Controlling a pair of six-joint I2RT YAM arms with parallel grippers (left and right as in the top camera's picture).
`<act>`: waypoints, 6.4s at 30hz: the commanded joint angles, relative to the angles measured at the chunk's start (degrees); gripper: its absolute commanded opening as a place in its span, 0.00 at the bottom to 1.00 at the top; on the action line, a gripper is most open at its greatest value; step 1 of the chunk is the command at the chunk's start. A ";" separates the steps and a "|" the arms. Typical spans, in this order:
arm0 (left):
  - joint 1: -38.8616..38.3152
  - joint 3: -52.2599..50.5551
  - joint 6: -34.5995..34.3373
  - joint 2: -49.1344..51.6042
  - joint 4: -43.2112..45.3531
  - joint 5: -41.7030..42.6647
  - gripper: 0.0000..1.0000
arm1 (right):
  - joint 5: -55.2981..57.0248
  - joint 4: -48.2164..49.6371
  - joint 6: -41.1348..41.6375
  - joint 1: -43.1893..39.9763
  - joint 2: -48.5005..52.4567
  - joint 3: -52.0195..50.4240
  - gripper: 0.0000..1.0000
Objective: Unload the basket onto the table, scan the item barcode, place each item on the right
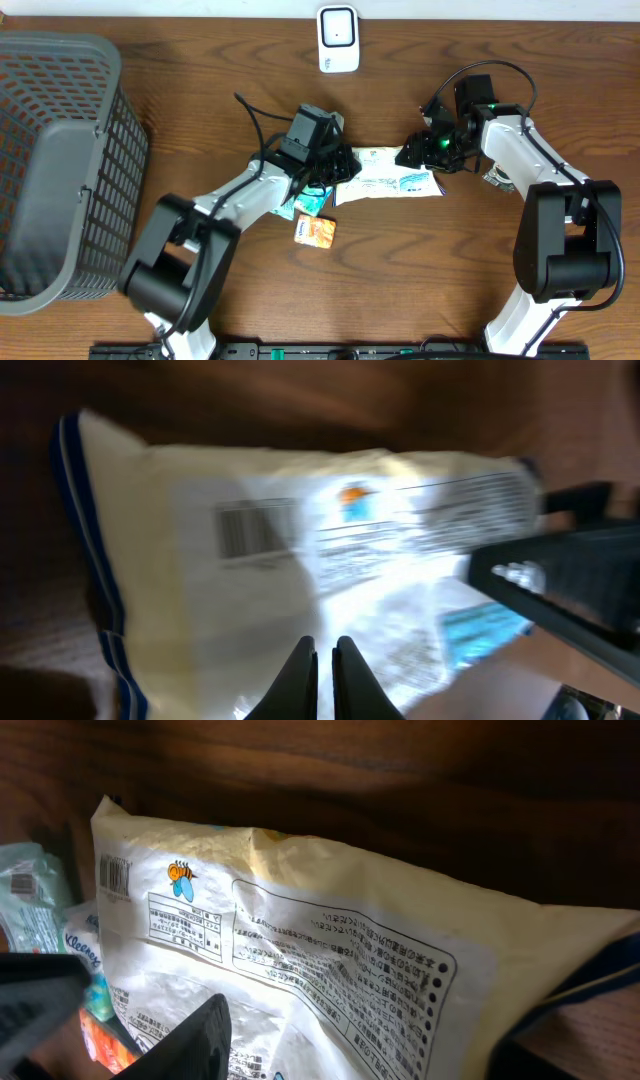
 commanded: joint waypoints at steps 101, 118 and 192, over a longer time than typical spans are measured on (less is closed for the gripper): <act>0.11 -0.68 -1.88 9.51 0.35 -0.22 0.07 | -10.73 10.40 6.88 -1.57 -0.04 -10.99 0.88; 0.37 -0.66 1.25 5.20 0.04 -0.20 0.07 | -10.95 17.86 8.57 -1.70 -0.07 -14.58 0.01; 30.12 -0.35 18.99 -26.62 -34.32 -5.88 0.99 | 55.34 58.93 -56.17 21.64 4.94 17.22 0.01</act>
